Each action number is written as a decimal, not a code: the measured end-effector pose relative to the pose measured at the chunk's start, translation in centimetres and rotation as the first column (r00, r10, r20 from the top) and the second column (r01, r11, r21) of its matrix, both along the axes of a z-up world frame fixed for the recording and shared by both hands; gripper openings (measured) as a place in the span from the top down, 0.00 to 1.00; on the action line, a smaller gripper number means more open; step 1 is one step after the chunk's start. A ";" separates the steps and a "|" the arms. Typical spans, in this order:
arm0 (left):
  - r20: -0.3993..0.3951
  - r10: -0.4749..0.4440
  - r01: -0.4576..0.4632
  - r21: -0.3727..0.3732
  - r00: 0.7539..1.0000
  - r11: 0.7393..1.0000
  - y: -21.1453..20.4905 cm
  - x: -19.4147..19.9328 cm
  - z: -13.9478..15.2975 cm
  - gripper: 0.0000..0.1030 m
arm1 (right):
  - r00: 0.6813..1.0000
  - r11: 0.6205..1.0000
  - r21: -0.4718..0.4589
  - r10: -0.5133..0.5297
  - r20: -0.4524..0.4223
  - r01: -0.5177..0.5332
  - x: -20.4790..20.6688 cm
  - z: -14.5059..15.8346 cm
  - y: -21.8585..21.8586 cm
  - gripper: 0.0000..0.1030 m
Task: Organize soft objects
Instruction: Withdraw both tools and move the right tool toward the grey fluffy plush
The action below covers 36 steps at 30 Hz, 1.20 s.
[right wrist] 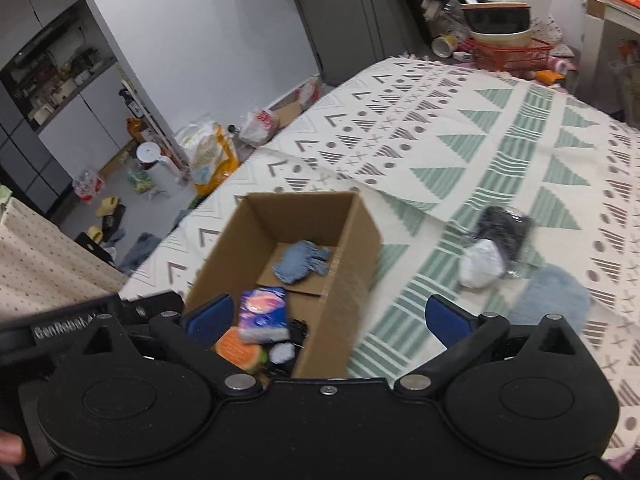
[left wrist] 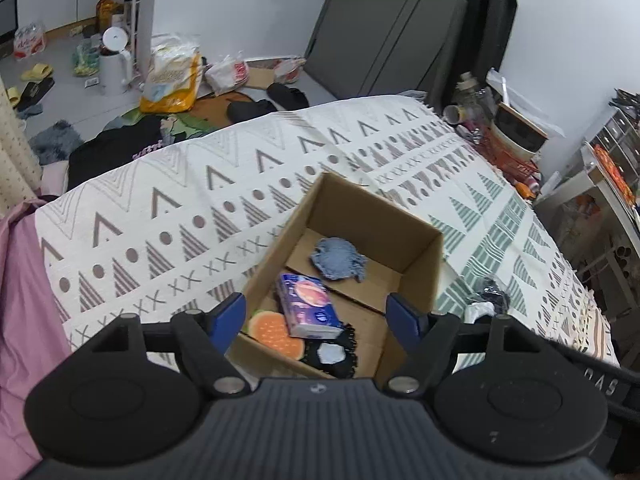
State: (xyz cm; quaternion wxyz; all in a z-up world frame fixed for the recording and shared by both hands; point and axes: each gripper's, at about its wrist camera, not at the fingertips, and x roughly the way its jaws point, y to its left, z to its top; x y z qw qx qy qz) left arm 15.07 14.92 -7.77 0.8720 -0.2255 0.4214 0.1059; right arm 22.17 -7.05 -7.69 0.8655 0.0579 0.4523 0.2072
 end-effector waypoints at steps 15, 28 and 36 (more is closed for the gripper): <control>0.010 -0.078 0.077 0.047 0.997 0.996 -5.5 0.2 0.6 0.25 | 0.998 0.998 -0.027 -0.050 0.027 0.051 -0.7 0.8 -7.0 0.00; -0.005 -0.115 0.115 0.085 0.993 0.990 -9.3 0.8 1.0 0.25 | 0.998 0.996 -0.078 -0.046 0.049 0.050 -0.2 -0.2 -12.7 0.00; -0.029 -0.183 0.185 0.153 0.983 0.971 -13.4 1.5 0.6 0.25 | 0.982 0.979 0.085 -0.178 -0.062 0.183 0.7 -2.2 -18.1 0.00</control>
